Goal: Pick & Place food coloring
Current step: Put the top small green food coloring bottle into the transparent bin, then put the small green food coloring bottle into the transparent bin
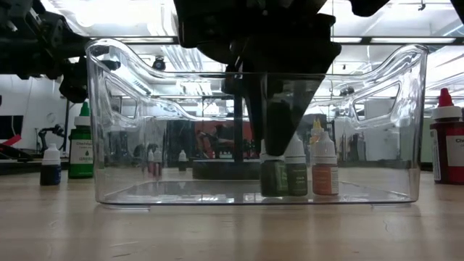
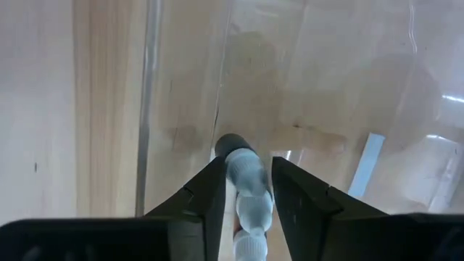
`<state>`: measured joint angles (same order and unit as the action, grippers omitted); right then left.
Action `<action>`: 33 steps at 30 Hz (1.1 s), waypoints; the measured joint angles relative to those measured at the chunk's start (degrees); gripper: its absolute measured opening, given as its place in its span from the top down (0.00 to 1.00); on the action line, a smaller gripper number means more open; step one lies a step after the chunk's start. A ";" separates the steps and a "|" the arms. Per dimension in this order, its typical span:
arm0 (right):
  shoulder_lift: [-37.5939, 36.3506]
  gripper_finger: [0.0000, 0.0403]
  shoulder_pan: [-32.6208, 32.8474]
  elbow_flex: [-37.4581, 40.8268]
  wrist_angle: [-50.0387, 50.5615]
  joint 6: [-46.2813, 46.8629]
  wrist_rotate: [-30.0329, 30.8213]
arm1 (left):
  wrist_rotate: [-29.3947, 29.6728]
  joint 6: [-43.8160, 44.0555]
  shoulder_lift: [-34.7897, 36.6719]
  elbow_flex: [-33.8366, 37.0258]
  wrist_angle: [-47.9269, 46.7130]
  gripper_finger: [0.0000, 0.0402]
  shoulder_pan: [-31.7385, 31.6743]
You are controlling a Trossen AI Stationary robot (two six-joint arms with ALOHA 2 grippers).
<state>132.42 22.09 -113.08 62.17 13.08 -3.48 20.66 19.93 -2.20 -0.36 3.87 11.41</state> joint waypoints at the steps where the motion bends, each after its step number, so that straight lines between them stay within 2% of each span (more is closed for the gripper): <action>1: -0.05 0.72 0.00 0.00 0.00 0.00 0.07 | 0.00 0.01 0.00 0.00 0.01 0.60 0.00; 11: -0.83 0.66 -0.42 -0.29 0.96 0.00 0.59 | -0.02 0.01 0.00 0.00 -0.01 0.60 0.00; 22: -2.36 0.64 -0.42 -2.55 2.25 -0.02 0.57 | -0.02 0.01 0.00 0.00 -0.01 0.60 0.00; 33: -2.62 0.64 -1.44 -10.09 9.82 -0.91 1.34 | -0.02 0.00 0.00 0.00 -0.01 0.60 0.01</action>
<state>129.80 20.64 -123.17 71.99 12.17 -2.14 20.64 19.93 -2.20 -0.36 3.86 11.42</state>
